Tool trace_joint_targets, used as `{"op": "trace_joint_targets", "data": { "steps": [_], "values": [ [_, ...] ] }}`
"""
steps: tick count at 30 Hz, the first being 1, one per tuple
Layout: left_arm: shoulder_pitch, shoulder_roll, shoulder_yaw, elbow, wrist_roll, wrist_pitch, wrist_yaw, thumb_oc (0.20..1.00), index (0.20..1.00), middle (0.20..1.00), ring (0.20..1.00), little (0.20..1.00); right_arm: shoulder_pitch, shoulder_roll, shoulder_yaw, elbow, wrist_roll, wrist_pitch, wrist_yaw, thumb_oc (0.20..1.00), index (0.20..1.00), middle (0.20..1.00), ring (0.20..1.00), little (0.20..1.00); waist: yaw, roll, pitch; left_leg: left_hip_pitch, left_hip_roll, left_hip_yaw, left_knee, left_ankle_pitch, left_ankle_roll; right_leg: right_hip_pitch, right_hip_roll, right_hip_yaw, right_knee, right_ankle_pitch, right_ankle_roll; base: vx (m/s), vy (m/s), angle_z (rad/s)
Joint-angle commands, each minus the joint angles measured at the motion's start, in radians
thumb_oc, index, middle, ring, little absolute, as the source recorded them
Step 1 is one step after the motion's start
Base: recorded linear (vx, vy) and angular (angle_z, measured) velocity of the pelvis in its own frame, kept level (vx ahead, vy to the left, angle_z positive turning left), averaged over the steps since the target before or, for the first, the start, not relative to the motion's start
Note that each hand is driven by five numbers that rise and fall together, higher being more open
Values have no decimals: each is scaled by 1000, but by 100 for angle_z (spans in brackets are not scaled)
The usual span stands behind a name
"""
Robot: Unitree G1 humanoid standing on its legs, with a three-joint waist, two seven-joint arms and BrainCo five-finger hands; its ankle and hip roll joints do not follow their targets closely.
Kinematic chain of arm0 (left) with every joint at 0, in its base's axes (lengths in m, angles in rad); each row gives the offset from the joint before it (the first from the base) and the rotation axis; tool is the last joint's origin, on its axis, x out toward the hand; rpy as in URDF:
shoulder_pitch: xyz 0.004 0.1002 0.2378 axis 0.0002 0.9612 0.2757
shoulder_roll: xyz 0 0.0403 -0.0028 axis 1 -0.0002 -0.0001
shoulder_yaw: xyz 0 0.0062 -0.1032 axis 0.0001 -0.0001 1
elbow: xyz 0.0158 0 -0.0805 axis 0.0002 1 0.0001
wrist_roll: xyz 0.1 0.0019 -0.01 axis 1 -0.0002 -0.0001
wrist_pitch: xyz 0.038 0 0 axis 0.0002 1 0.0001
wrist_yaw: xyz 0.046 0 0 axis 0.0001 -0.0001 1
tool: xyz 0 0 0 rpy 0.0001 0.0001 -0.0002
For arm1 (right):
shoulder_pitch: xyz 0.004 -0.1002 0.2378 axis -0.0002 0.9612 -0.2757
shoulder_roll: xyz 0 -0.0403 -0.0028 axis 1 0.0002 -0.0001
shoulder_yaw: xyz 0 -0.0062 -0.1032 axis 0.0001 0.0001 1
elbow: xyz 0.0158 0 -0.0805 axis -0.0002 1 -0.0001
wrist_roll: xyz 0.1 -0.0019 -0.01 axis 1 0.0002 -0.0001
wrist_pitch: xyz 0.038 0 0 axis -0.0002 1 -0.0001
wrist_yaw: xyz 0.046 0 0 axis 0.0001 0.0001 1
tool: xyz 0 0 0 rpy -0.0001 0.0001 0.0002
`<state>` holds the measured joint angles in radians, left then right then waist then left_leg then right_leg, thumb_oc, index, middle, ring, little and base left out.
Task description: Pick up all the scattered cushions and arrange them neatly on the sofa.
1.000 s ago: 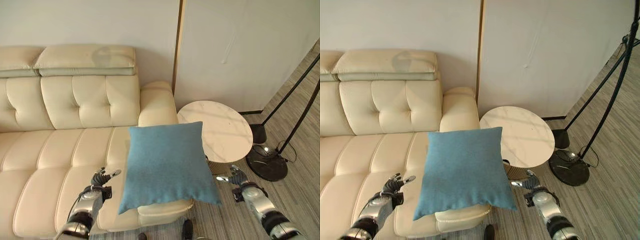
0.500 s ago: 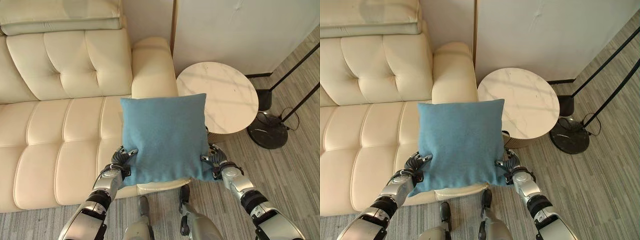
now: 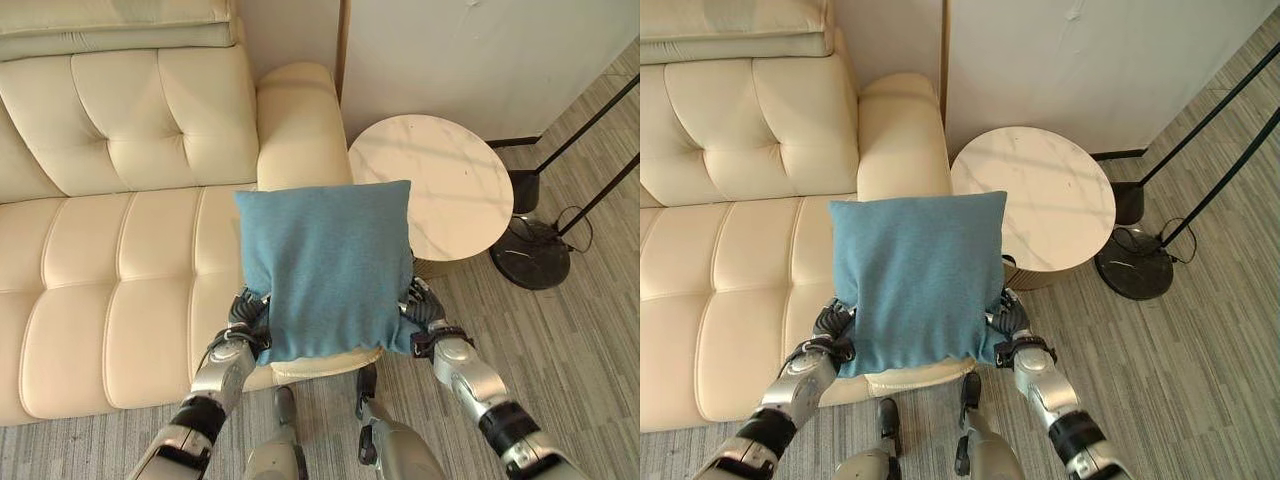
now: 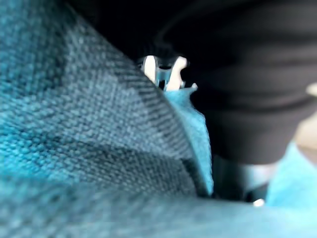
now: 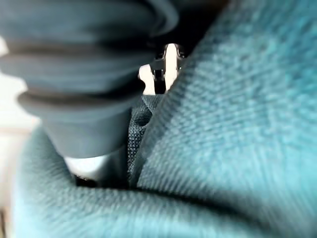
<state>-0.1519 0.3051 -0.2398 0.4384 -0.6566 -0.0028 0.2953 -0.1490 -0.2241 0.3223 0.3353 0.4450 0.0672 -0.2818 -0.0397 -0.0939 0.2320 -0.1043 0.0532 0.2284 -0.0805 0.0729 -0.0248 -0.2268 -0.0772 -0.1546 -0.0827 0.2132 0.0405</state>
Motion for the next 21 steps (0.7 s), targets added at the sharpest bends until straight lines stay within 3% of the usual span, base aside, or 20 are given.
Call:
{"op": "trace_joint_targets", "data": {
  "steps": [1,7,13,21],
  "values": [
    [-81,-122,-106,-73,-32,-42,-30,1000,1000,1000,1000,1000,-17,100,77,-104,110,-71,23,1000,1000,1000,1000,1000,-10,17,-25,7,15,-36,-7,-55,-16,103,-48,6,26,-205,92,33,3,-5],
    [-3,-100,-102,-145,-18,-38,-29,1000,1000,1000,1000,1000,86,79,41,-135,111,-74,-7,1000,1000,1000,1000,1000,-17,23,-40,20,12,-38,-7,-63,-17,125,-49,1,13,-205,97,5,1,0],
    [39,-88,-49,-126,1,-40,28,1000,1000,1000,1000,1000,86,126,-115,-130,168,-146,-165,1000,1000,1000,1000,1000,-25,27,-60,37,8,-41,-7,-77,-14,149,-49,-6,2,-210,101,18,10,0],
    [75,-76,2,-120,10,-23,20,1000,1000,1000,1000,1000,27,139,-176,-119,239,-182,-192,1000,1000,1000,1000,1000,-10,26,-70,47,1,-46,-7,-85,-12,158,-50,-6,-2,-208,100,0,0,0]
  ]
}}
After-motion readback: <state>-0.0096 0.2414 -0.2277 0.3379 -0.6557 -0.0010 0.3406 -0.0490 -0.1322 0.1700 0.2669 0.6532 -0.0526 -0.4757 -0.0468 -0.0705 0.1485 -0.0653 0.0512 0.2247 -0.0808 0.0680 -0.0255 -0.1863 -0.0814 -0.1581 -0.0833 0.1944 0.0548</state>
